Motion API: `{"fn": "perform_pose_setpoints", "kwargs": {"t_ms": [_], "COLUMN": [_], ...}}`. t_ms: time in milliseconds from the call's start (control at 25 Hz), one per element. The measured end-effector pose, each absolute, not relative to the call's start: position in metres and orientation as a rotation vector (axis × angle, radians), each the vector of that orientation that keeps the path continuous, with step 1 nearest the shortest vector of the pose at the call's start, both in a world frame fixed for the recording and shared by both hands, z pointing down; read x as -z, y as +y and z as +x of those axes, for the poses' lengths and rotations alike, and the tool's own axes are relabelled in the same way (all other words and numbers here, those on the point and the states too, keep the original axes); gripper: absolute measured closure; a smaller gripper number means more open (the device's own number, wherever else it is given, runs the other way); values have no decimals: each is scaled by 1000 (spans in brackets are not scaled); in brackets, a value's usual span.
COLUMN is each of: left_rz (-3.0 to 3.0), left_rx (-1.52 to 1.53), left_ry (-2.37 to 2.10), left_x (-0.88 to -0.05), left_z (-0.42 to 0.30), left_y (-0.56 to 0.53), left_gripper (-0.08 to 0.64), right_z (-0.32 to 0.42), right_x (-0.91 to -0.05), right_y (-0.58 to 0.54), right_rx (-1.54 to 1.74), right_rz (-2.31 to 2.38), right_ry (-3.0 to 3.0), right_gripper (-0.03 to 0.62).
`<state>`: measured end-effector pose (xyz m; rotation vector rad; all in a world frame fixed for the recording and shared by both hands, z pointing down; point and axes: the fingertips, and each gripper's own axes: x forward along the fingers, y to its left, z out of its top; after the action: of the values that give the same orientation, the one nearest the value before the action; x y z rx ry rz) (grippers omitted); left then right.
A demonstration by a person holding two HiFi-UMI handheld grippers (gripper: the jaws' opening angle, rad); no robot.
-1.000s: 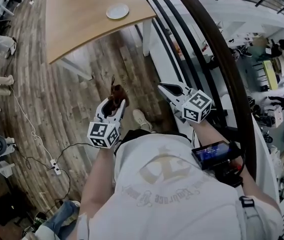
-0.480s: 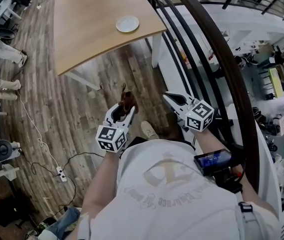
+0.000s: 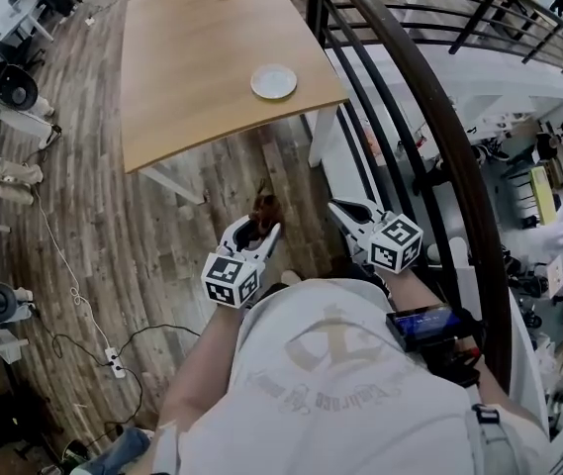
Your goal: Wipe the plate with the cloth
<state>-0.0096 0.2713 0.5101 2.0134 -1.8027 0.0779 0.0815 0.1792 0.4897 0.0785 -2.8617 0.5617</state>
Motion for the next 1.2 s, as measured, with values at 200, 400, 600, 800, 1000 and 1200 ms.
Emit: {"fn": "perform_pose_setpoints", "kwargs": {"t_ms": [200,400,600,800,1000,1200], "left_rz": [1963,1925,1855,1850,1841,1810], "left_rx": [-64,-68,-98,-122,-125,-121], "left_ry": [-1827,-1867,-1902,-1925,-1927,-1937], "left_x": [-510,-510,-522,-514,-509,-511], "left_z": [-29,-50,-79,-109,-125,-135], "left_y": [279,277,266,225,178,133], "left_gripper": [391,391,391,391,391,391], "right_z": [65,45,16,-23,-50,-65], "right_x": [-490,-504,-521,-515,-510,-509], "right_y": [178,171,153,109,68,23], "right_rx": [-573,-620,-653,-647,-653,-658], "right_rz": [54,7,-37,-78,-118,-155], "right_ry": [-2844,-2814,-2800,-2818,-2814,-2808], "right_gripper": [578,578,578,578,578,578]}}
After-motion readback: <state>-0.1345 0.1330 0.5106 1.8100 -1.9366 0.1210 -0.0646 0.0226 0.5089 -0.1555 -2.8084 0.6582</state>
